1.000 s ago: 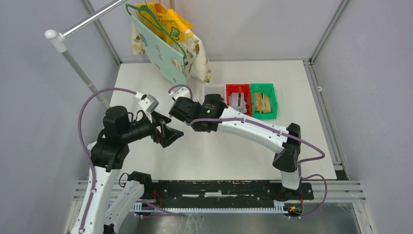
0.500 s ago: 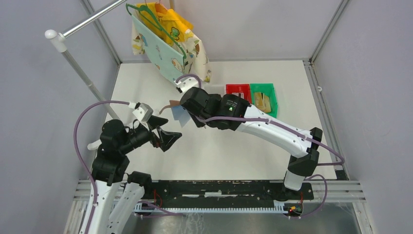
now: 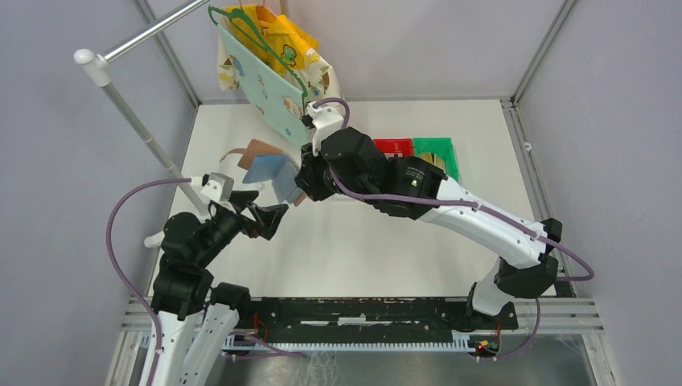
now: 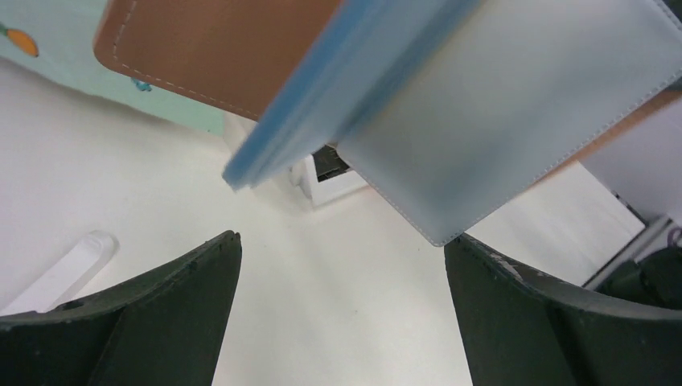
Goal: Take the credit cards out of the card holder
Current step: Remove the credit card from the card holder.
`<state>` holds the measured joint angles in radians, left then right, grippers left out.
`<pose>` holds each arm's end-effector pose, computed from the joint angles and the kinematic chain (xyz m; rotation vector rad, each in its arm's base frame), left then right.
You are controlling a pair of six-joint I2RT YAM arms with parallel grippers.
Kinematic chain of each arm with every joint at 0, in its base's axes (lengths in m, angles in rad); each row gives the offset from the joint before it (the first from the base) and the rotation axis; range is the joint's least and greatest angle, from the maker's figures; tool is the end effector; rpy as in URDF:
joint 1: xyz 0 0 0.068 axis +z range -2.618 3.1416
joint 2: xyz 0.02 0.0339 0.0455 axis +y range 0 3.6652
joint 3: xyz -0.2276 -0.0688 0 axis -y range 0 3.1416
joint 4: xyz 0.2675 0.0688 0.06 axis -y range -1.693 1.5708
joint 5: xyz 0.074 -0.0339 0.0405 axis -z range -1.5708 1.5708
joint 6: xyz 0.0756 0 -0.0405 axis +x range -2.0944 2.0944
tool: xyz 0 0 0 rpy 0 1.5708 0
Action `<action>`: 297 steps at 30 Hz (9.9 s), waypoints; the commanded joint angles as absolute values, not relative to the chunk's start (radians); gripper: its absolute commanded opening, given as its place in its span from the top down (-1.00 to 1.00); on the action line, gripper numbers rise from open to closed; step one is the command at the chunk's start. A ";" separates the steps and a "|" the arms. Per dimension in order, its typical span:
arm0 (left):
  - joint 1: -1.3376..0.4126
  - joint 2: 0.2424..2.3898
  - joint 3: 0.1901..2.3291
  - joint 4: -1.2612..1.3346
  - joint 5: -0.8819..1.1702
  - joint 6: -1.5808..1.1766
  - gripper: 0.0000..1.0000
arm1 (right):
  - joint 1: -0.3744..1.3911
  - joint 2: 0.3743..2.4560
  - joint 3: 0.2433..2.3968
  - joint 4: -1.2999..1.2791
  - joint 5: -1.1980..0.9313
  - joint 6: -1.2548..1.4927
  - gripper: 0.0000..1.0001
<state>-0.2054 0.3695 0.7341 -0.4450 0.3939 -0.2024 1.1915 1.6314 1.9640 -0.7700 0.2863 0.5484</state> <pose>0.1699 -0.0650 0.3356 0.3073 1.6554 -0.6329 0.1679 0.3634 0.4227 -0.4762 2.0328 0.8179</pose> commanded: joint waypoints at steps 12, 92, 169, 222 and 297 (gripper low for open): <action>-0.206 0.388 0.785 -0.331 0.316 -0.411 -0.99 | 1.201 1.545 1.852 -0.560 0.185 0.615 1.00; -0.206 0.697 1.166 -0.271 0.845 -0.778 0.96 | 0.970 1.092 0.861 0.621 -0.465 0.861 -0.07; -0.204 0.749 1.251 -0.254 0.897 -0.856 0.96 | 0.929 1.103 0.707 1.125 -0.534 0.934 0.15; -0.201 0.739 1.240 -0.246 0.910 -0.867 0.96 | 0.999 1.283 0.775 1.229 -0.308 1.048 0.26; -0.201 0.509 0.981 -0.488 0.763 0.237 -0.58 | 1.252 1.487 1.591 -0.307 0.447 0.419 1.00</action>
<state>-0.1982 0.5243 0.9943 -0.5507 0.7597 0.1772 1.2217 1.4662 1.5024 -0.2459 0.3565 0.4763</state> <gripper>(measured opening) 0.798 0.134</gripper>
